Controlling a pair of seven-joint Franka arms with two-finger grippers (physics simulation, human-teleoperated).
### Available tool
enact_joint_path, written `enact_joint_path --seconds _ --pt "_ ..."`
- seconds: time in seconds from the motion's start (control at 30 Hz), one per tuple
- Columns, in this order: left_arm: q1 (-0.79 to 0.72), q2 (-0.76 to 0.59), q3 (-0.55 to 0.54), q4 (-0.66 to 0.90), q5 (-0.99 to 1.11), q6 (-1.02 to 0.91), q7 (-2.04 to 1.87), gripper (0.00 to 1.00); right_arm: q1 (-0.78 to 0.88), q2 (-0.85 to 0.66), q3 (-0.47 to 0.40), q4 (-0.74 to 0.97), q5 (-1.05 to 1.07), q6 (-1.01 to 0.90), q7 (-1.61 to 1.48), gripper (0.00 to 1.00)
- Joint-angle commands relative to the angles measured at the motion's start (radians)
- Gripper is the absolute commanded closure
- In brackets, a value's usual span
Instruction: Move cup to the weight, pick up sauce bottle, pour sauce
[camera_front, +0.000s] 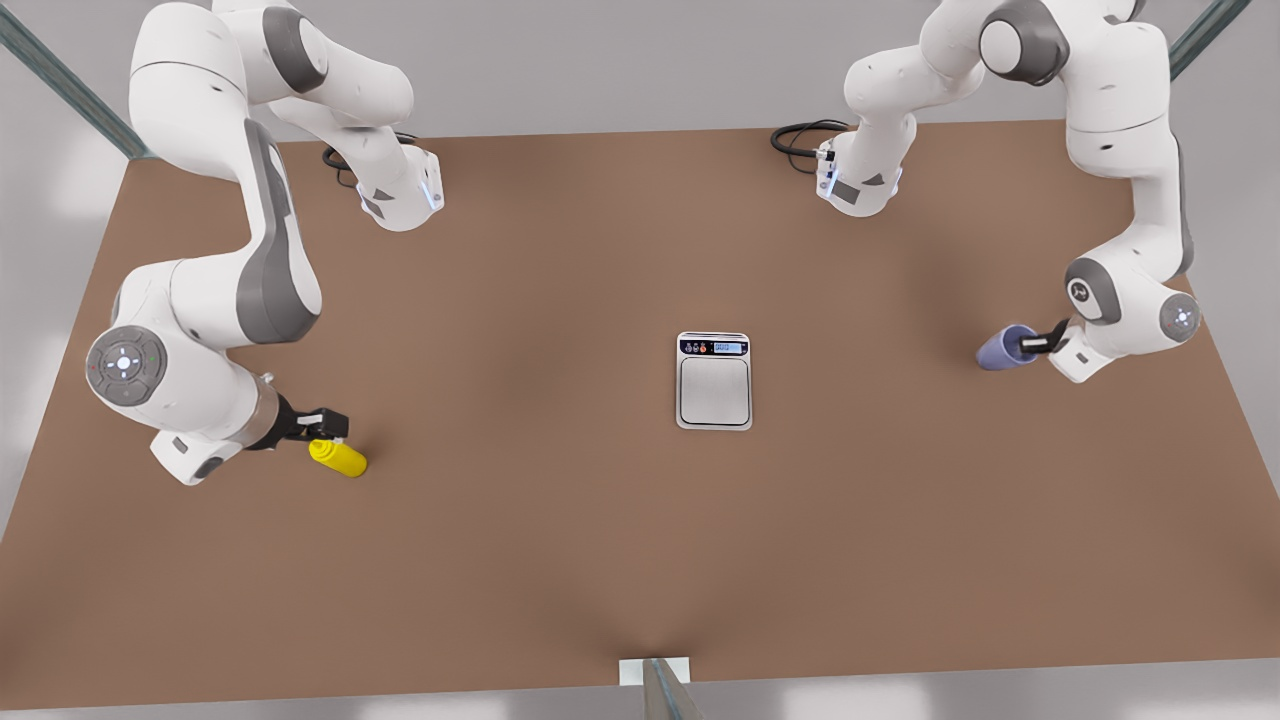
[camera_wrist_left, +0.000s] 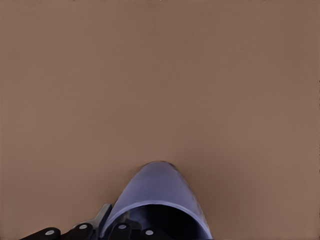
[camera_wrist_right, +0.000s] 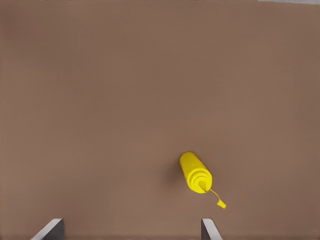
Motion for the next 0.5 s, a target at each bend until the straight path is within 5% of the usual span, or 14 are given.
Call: enact_joint_path --seconds 0.0,0.2,0.47 --pt "-0.002 0.0 0.0 0.001 -0.004 0.0 0.0 0.79 0.0 0.0 0.0 0.0 -0.001 0.0 0.0 0.0" --pt "-0.053 -0.055 -0.061 0.047 -0.053 -0.014 -0.161 0.79 -0.003 -0.002 0.0 0.0 -0.001 0.0 0.0 0.0" --pt "-0.121 -0.091 -0.442 0.152 -0.252 -0.081 -0.677 0.79 -0.083 -0.006 0.011 -0.005 0.074 -0.011 -0.009 0.0"
